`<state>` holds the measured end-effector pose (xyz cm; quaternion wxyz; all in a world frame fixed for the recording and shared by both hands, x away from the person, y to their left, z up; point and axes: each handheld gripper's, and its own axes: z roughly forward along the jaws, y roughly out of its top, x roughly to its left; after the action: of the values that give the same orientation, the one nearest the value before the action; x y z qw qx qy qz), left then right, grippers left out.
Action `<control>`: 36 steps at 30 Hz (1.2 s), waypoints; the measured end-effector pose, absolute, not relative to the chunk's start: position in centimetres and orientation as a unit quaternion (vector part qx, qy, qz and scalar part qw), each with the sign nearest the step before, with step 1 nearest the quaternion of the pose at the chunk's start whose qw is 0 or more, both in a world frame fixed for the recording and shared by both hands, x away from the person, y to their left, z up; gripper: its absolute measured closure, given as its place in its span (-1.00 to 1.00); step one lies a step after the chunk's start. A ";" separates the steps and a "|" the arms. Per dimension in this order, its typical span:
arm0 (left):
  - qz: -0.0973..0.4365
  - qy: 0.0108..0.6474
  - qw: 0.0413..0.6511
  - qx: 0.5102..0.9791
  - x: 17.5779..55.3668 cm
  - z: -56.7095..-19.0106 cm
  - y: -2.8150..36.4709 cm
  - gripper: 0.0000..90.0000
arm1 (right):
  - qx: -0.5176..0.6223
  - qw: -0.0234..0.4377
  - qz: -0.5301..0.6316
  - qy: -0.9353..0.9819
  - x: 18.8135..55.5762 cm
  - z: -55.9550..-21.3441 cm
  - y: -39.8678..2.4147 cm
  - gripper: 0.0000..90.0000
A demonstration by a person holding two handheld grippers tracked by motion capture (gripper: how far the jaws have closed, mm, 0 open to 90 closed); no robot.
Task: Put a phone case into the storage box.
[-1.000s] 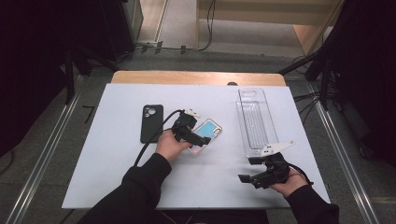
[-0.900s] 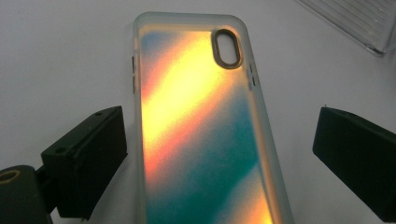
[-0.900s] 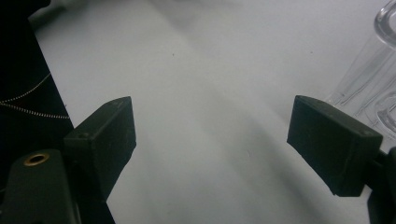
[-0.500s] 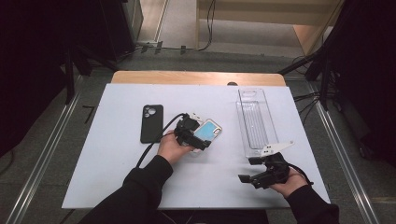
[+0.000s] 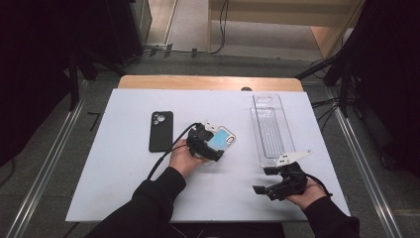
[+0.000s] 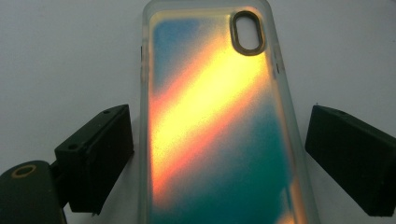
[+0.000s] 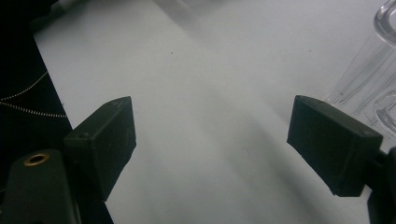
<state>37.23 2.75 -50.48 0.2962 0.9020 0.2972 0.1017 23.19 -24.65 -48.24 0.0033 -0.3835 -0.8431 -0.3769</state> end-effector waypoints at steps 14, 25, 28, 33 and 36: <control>0.117 0.307 0.302 0.895 36.7 -50.5 2.7 -0.63 | -0.383 0.004 -0.376 -0.844 23.2 -48.3 -24.6 -0.70; 0.118 0.308 0.305 0.893 36.6 -50.5 2.8 -0.61 | -0.382 0.005 -0.375 -0.845 23.2 -48.3 -24.6 -0.70; 0.118 0.308 0.305 0.893 36.7 -50.5 2.8 -0.61 | -0.381 0.005 -0.376 -0.845 23.2 -48.3 -24.6 -0.70; 0.106 0.309 0.309 0.893 36.7 -50.2 2.9 -0.61 | -0.382 0.005 -0.377 -0.844 23.2 -48.3 -24.6 -0.70; 0.107 0.309 0.314 0.892 36.8 -49.6 3.1 -0.61 | -0.382 0.007 -0.379 -0.843 23.2 -48.2 -24.6 -0.70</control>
<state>36.78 3.09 -49.61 0.3136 0.8916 0.3088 0.1066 23.20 -24.62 -48.24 0.0074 -0.3825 -0.8425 -0.3792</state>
